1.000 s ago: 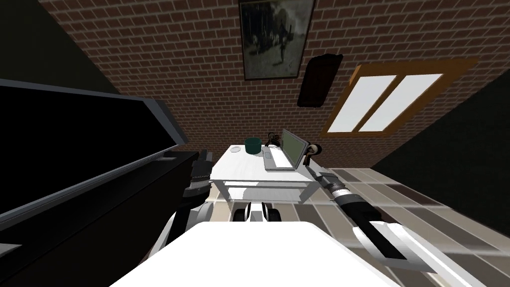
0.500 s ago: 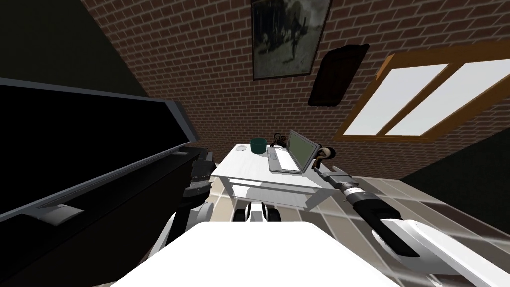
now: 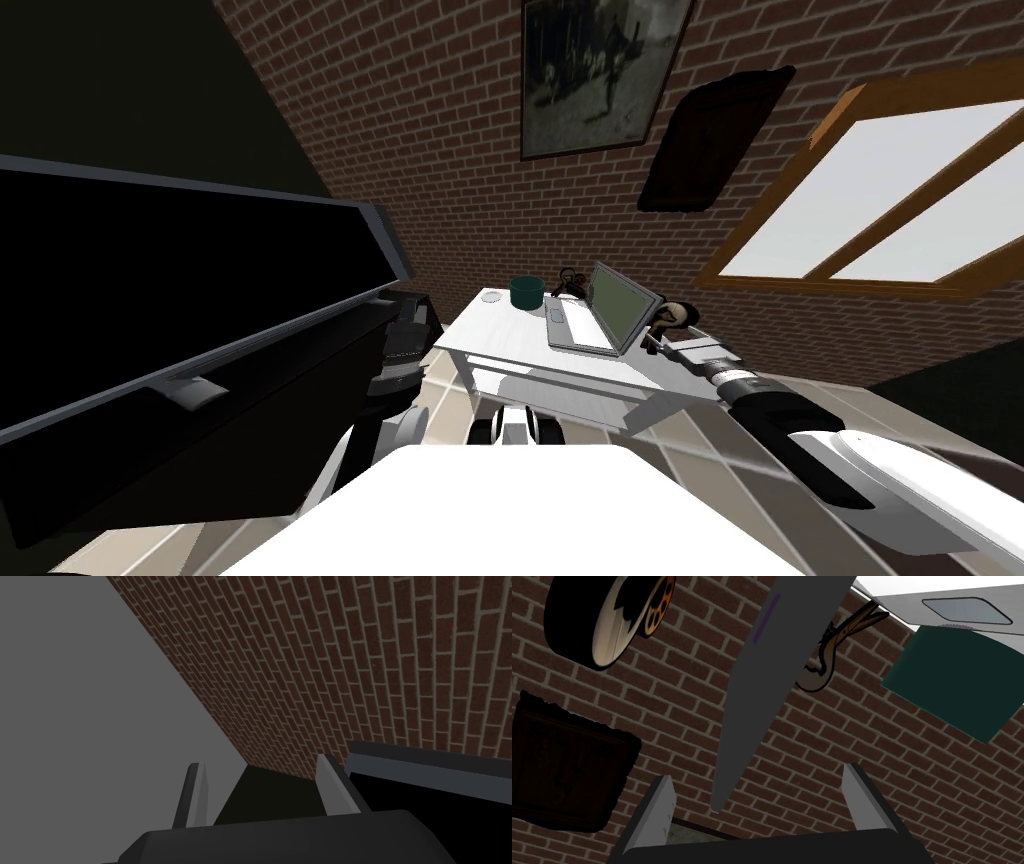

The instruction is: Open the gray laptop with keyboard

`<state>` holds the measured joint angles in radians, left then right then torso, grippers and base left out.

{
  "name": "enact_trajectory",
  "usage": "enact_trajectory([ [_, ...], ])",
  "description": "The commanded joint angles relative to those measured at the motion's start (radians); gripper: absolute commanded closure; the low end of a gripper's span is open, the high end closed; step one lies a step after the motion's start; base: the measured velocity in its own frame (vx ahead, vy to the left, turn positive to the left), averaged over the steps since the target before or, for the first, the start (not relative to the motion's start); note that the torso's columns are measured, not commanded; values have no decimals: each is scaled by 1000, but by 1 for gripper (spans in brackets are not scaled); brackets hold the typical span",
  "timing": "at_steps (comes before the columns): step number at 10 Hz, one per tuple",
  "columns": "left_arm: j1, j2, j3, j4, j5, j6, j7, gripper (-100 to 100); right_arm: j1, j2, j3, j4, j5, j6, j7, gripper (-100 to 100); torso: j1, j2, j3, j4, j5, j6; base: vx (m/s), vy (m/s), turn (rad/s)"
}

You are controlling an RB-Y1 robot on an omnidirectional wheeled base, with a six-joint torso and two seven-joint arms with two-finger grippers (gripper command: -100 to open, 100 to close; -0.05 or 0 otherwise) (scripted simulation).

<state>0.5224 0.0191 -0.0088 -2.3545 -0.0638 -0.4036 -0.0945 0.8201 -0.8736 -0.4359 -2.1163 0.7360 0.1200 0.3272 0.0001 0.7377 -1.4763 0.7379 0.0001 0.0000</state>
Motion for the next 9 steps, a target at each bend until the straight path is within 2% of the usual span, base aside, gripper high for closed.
enact_trajectory([
  [1,0,0,0,0,0,0,0,0,18,-62,-38,33,61,29,33,-100,0,0,0,0,0,0,4,-2,149],
  [5,0,0,0,0,0,0,0,0,51,-169,-90,60,135,85,72,-100,0,0,0,0,0,0,2,-2,145],
  [7,0,0,0,0,0,0,0,0,62,-202,-106,67,158,102,84,-100,0,0,0,0,0,0,2,-2,107],
  [8,0,0,0,0,0,0,0,0,64,-195,-102,58,145,101,78,-100,0,0,0,0,0,0,1,-2,20],
  [9,0,0,0,0,0,0,0,0,70,-211,-116,65,135,101,75,-100,0,1,1,0,0,1,101,-25,-4],
])
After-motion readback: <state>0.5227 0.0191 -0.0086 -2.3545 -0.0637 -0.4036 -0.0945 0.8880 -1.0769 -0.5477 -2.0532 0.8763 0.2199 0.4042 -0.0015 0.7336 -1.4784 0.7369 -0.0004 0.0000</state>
